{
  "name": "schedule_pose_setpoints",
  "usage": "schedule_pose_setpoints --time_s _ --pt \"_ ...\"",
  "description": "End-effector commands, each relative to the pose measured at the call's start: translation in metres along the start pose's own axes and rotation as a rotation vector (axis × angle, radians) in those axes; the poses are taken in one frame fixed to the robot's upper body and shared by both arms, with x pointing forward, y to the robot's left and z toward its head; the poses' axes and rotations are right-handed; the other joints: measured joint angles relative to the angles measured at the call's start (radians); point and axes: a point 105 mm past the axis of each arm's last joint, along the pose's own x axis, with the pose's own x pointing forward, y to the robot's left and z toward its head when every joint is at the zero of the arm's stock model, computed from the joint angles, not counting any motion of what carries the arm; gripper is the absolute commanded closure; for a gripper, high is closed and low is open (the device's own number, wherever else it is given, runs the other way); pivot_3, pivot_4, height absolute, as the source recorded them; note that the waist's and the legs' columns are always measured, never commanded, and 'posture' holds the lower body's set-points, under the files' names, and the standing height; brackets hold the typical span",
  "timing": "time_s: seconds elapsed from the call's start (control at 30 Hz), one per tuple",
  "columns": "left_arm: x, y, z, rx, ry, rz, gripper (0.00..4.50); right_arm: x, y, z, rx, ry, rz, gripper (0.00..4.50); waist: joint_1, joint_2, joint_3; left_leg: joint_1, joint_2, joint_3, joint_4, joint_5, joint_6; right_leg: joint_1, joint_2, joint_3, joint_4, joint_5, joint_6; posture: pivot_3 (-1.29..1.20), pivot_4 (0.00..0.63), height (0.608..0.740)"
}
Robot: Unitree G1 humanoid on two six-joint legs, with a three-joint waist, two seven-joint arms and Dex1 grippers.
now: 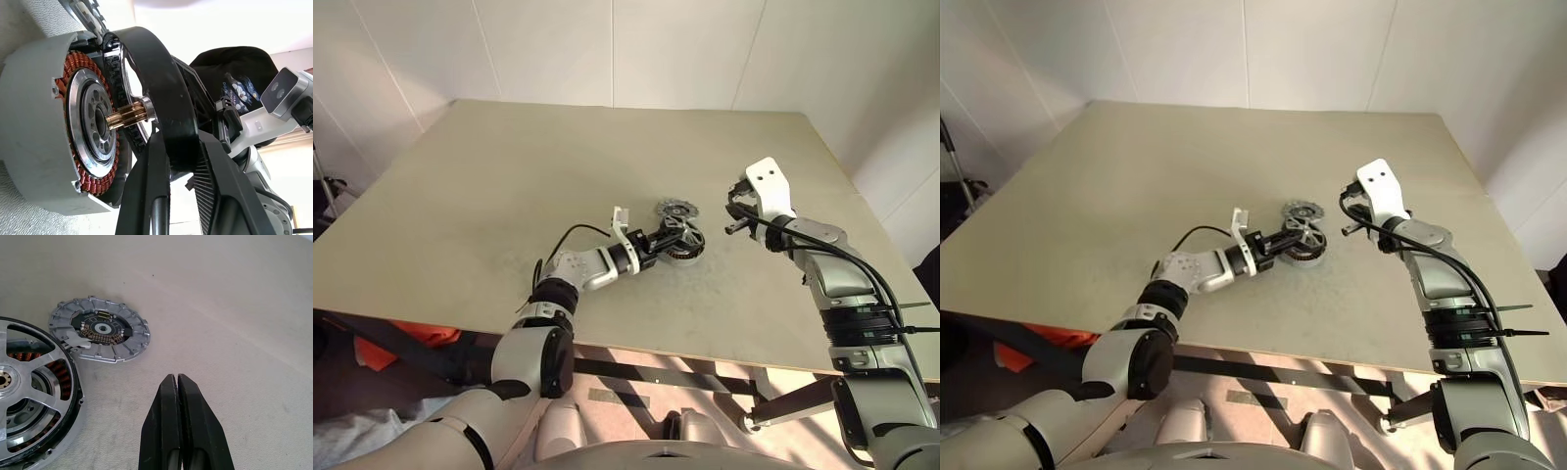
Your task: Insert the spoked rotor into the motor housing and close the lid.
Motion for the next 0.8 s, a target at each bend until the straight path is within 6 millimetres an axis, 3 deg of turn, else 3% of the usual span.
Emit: schedule_pose_setpoints --time_s 0.03,0.8 --pt "0.016 -0.021 -0.003 0.03 0.034 -0.077 4.08 -0.004 -0.004 0.02 -0.033 -0.065 -0.015 4.5 0.0 0.0 0.0 0.0 0.0 0.0 0.0 0.0 0.0 0.0 0.0 0.0 0.0 0.0 0.0 0.0 0.0 0.74" --pt "0.015 -0.03 0.005 0.047 0.017 -0.161 4.08 -0.003 -0.003 0.021 -0.038 -0.062 -0.01 4.5 0.0 0.0 0.0 0.0 0.0 0.0 0.0 0.0 0.0 0.0 0.0 0.0 0.0 0.0 0.0 0.0 0.0 0.74"
